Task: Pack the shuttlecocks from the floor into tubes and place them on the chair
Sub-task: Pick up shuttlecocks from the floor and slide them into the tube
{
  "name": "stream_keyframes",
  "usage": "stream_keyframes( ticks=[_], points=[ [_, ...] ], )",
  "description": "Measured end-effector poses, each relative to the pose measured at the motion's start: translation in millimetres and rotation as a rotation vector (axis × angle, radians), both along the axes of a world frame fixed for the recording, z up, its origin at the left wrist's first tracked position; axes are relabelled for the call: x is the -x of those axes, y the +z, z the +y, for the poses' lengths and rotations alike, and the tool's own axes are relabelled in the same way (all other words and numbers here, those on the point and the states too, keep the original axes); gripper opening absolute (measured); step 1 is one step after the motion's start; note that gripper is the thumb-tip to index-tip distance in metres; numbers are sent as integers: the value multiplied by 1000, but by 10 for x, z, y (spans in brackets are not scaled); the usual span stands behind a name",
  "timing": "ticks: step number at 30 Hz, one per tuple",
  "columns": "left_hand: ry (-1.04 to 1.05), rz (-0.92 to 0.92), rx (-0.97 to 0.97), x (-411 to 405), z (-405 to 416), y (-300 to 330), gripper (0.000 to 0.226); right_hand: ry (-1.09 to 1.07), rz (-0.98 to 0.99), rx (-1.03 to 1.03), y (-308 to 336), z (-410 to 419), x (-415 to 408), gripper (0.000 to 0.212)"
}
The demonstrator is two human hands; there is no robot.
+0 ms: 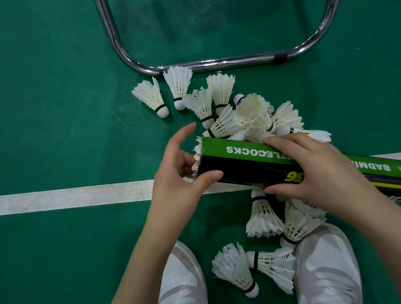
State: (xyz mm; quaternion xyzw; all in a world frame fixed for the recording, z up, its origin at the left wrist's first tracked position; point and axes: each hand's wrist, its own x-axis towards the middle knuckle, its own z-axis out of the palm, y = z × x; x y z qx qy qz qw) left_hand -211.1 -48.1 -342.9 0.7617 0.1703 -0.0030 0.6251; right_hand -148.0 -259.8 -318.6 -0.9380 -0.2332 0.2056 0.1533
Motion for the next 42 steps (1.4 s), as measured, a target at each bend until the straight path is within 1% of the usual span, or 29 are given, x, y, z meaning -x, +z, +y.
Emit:
stream_keyframes(
  ticks=[4, 7, 9, 15, 19, 25, 30, 35, 39, 42],
  points=[
    [-55, 2, 27, -10, 4, 38, 76, 4, 5, -3, 7, 4, 10, 80],
    [-121, 19, 100, 4, 4, 63, 77, 6, 1, -2, -8, 15, 8, 79],
    [-127, 22, 144, 16, -12, 84, 77, 8, -5, -7, -19, 18, 6, 79],
    [-127, 19, 113, 22, -30, 96, 70, 17, -12, 4, -33, 18, 3, 79],
    [-118, 56, 87, 0, -64, 98, 80, 34, -25, 2, -36, 38, 15, 78],
    [-86, 42, 5, -33, -82, 68, 85, 40, -20, 6, -40, 36, 12, 79],
    [-79, 33, 36, -30, -78, 78, 86, 42, -15, 7, -40, 30, 12, 78],
    [-117, 33, 73, -24, -72, 69, 85, 50, -18, 7, -48, 28, 14, 79],
    [-150, 30, 41, -26, -65, 59, 87, 56, -23, 9, -58, 36, 25, 80],
    [-186, 34, 60, -28, -54, 65, 86, 56, -27, 1, -64, 37, 28, 80]
  ],
)
